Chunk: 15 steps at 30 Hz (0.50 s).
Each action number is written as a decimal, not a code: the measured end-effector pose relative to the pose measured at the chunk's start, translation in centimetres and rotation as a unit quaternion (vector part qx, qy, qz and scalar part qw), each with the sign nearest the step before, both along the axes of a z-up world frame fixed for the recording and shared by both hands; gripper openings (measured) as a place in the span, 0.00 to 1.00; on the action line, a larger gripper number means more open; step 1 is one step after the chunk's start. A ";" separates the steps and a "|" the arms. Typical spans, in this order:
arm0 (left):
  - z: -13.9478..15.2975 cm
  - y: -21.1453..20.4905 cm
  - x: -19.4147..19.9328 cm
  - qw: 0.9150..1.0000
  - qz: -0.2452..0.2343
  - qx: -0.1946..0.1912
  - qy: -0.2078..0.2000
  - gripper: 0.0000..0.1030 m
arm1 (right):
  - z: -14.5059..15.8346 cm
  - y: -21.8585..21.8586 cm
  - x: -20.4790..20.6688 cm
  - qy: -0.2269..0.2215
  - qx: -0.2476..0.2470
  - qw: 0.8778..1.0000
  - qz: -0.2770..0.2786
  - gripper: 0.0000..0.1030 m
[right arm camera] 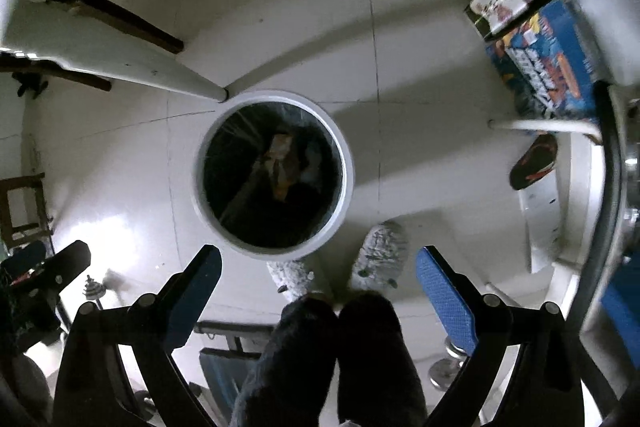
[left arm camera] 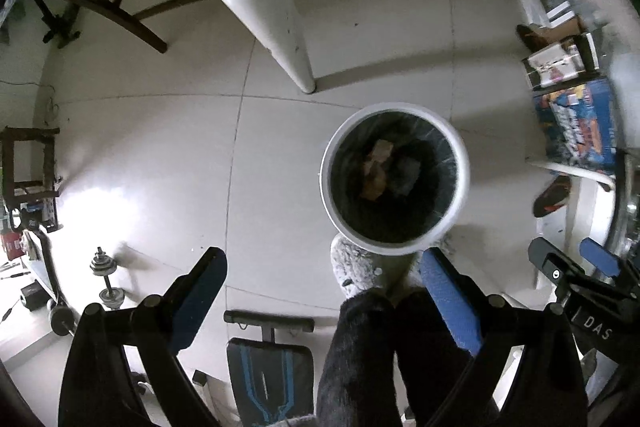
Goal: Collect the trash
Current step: 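Carry both bags over the bin and open both grippers to drop them, then grasp the milk carton with the left gripper while the right grasps the blister pack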
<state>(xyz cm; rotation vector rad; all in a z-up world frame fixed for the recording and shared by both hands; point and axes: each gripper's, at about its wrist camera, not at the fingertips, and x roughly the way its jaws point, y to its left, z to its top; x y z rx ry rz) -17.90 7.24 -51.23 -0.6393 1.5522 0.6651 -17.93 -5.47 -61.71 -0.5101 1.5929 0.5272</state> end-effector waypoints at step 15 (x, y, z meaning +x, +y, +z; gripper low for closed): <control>22.6 -0.5 2.2 0.994 -0.009 0.055 -0.094 0.96 | 25.2 -0.5 0.7 -0.003 0.077 0.995 -0.060 0.96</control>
